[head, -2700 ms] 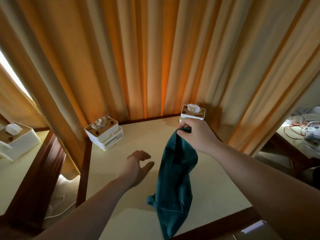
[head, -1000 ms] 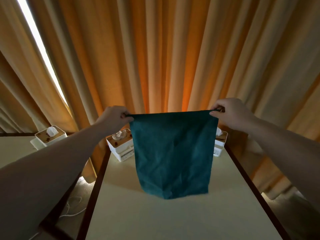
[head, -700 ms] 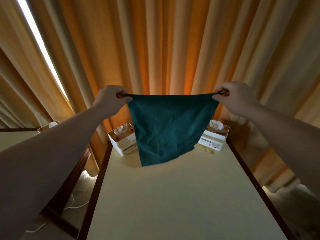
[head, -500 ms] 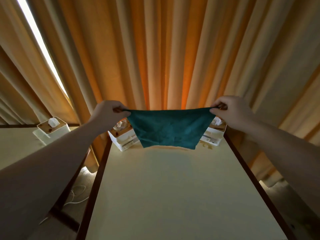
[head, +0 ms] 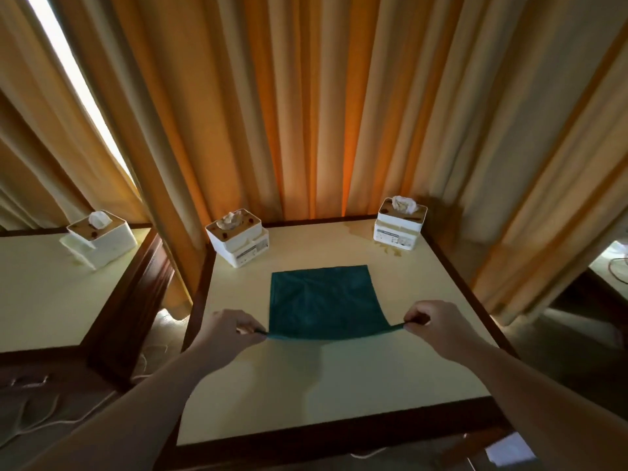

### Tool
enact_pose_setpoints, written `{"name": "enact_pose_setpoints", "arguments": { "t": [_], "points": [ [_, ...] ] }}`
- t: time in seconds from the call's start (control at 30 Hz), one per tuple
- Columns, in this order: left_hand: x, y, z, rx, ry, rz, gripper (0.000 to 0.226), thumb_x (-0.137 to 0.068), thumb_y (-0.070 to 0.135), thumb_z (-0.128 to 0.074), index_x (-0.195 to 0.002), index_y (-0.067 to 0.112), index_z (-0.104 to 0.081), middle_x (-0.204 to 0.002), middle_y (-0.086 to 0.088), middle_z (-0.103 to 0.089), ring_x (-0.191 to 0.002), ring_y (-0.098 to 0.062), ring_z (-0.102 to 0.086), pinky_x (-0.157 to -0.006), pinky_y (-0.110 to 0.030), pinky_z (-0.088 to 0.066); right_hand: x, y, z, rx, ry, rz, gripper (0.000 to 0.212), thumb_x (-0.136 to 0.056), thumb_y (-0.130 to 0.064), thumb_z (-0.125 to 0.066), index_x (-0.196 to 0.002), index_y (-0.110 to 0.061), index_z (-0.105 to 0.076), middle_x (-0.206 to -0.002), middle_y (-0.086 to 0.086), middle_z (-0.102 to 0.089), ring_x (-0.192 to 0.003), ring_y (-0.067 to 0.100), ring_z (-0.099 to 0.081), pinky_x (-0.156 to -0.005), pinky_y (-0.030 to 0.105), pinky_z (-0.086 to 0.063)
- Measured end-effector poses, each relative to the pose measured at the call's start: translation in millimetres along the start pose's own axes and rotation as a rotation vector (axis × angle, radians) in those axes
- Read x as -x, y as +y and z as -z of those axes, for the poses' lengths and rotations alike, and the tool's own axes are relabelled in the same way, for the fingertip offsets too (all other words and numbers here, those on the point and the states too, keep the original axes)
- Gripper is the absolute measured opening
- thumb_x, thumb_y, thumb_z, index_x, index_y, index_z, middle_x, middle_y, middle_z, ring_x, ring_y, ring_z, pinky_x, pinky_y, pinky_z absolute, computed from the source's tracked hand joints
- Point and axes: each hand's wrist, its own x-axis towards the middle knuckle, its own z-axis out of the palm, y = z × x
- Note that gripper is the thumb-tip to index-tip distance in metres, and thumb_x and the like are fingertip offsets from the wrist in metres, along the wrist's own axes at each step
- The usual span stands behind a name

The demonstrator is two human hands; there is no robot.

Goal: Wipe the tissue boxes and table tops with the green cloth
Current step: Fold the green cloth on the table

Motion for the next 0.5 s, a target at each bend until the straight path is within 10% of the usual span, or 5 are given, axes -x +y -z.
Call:
{"name": "enact_pose_setpoints", "arguments": {
  "t": [0.5],
  "points": [
    [105.9, -10.5, -118.9, 0.026, -0.063, 0.259, 0.011, -0.096, 0.035, -0.071, -0.105, 0.038, -0.077, -0.103, 0.023, -0.07, -0.096, 0.0, -0.063, -0.079, -0.02, -0.048, 87.9, 62.1, -63.3, 0.059, -0.088, 0.033, 0.009, -0.096, -0.016, -0.072, -0.102, -0.019, -0.077, -0.096, -0.009, -0.068, -0.086, 0.003, -0.063, -0.074, 0.015, -0.049]
  ]
}}
